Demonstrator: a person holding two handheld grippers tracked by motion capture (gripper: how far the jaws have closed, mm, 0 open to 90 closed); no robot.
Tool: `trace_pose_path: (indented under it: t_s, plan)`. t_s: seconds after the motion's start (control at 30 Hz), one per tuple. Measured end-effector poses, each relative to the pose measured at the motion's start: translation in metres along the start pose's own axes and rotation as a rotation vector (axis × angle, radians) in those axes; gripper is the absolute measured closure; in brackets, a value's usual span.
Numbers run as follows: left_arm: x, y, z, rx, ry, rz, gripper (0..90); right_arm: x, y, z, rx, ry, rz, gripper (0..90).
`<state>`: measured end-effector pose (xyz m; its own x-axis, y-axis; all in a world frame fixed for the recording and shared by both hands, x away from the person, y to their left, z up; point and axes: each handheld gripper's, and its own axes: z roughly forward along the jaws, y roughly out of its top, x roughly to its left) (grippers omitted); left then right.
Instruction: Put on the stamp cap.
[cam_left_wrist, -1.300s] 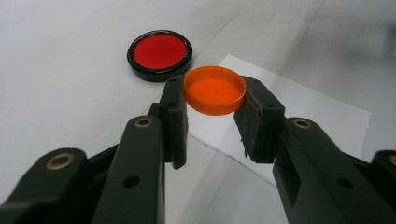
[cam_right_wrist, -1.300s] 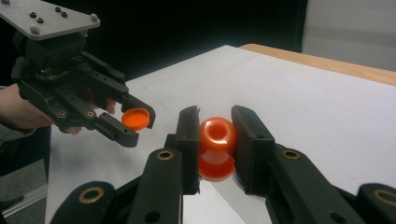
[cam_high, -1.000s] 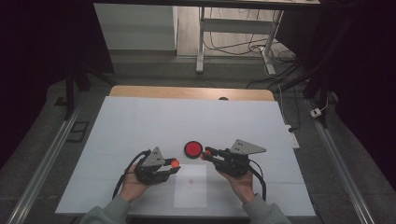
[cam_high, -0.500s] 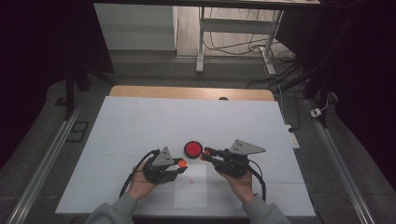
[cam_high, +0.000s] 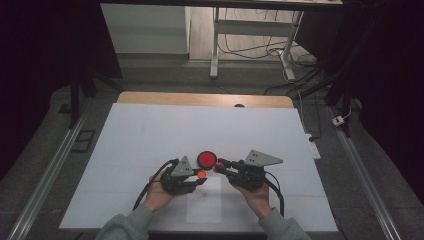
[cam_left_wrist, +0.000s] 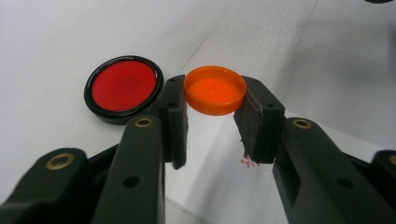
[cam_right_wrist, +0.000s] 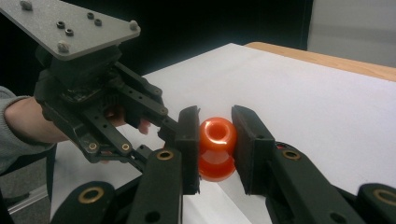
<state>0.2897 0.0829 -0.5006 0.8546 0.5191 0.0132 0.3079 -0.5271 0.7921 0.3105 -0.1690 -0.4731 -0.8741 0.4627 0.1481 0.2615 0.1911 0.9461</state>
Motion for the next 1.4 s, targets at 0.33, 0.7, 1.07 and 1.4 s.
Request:
trace_pose_path:
  t_s: [0.33,0.7,1.07,1.4]
  plan:
    - [-0.002,0.005,0.008,-0.002,-0.012,0.01,64.5,0.001,-0.001,0.002,0.008,0.01,-0.003,71.9]
    - [-0.006,0.01,0.015,-0.001,-0.027,0.02,64.5,0.003,-0.002,0.005,0.017,0.016,-0.006,71.8]
    - [-0.008,0.015,0.017,-0.01,-0.031,0.029,64.5,0.004,-0.004,0.008,0.032,0.021,-0.005,71.9]
    - [-0.01,0.018,0.015,-0.016,-0.025,0.041,64.5,0.004,-0.005,0.009,0.037,0.023,-0.006,71.8]
